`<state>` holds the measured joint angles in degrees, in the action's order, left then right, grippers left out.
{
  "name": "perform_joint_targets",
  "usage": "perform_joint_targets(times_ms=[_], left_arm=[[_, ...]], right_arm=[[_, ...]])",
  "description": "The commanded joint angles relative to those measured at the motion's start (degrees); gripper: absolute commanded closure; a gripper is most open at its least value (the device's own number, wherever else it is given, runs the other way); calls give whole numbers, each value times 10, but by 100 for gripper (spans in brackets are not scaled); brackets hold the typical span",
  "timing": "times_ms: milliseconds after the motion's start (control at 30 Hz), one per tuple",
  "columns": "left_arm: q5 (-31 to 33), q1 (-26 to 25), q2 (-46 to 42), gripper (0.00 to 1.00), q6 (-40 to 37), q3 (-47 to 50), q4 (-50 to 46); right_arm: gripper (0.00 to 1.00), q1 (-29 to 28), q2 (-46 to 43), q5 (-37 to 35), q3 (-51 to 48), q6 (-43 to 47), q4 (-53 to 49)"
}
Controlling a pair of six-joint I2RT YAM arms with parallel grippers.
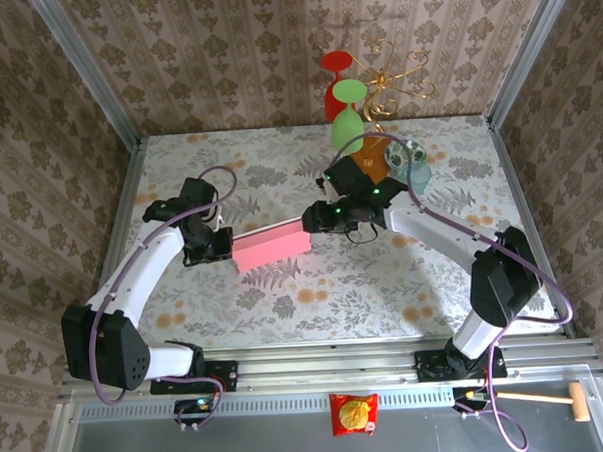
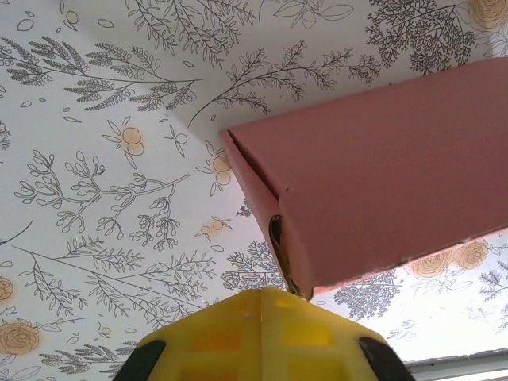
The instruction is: Fold the paper box
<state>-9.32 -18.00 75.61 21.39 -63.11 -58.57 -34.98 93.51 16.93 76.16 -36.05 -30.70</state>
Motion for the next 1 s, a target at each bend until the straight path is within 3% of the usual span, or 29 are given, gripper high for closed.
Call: perform_joint_targets(times_ms=[0, 233, 367, 733, 967], left_arm=[[8, -4, -5, 100, 8, 3, -6], [10, -5, -6, 100, 7, 2, -10], [10, -6, -10, 100, 8, 1, -11], [10, -6, -10, 100, 11, -2, -10], [9, -6, -9, 100, 11, -4, -11]], right_arm=[[47, 22, -33, 58, -32, -135, 91], [38, 51, -21, 61, -80, -443, 189], [37, 48, 10, 99, -81, -569, 214], [36, 43, 55, 158, -53, -612, 150], [39, 40, 62, 162, -72, -620, 179]])
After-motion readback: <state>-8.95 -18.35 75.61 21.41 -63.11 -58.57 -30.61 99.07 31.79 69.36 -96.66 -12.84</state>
